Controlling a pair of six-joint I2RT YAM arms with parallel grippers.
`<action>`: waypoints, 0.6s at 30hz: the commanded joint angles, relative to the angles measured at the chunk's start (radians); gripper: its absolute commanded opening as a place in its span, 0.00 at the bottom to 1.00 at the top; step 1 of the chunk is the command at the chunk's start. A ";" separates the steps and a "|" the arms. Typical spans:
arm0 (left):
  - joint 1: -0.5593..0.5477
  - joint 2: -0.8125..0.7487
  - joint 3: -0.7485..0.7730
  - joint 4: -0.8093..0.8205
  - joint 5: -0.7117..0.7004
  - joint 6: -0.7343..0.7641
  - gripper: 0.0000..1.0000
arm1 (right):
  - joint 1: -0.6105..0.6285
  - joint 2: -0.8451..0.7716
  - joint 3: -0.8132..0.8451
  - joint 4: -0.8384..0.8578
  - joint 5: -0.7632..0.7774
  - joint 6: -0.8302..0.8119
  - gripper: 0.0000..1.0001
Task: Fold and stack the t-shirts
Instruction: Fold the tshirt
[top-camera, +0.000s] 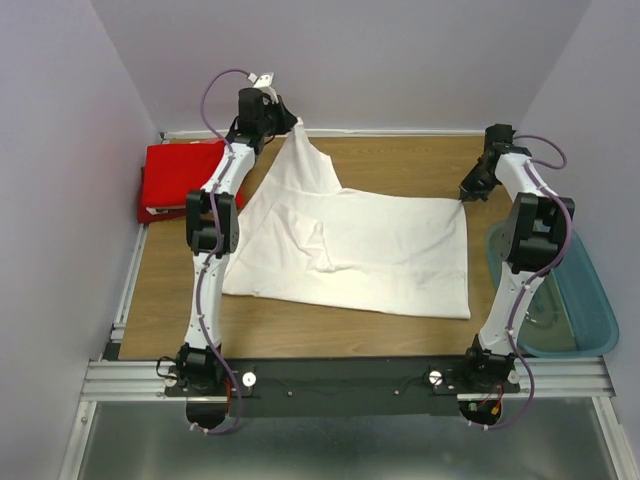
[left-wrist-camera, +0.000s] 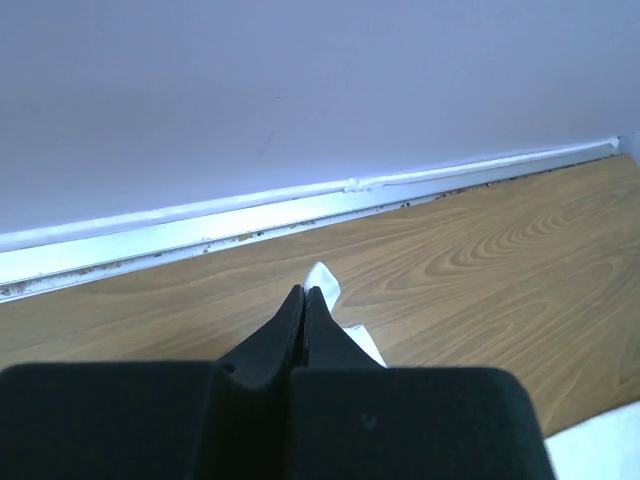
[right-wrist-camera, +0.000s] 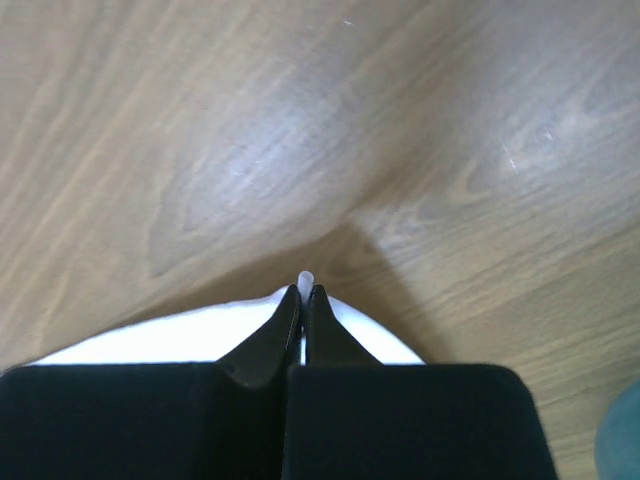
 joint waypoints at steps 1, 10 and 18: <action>0.012 -0.100 -0.052 0.044 0.125 0.047 0.00 | 0.009 -0.024 0.022 0.004 -0.050 -0.017 0.01; 0.010 -0.407 -0.457 0.041 0.157 0.187 0.00 | 0.030 -0.206 -0.197 0.004 -0.031 -0.093 0.01; 0.010 -0.690 -0.812 0.033 0.118 0.213 0.00 | 0.050 -0.327 -0.363 0.004 -0.031 -0.123 0.01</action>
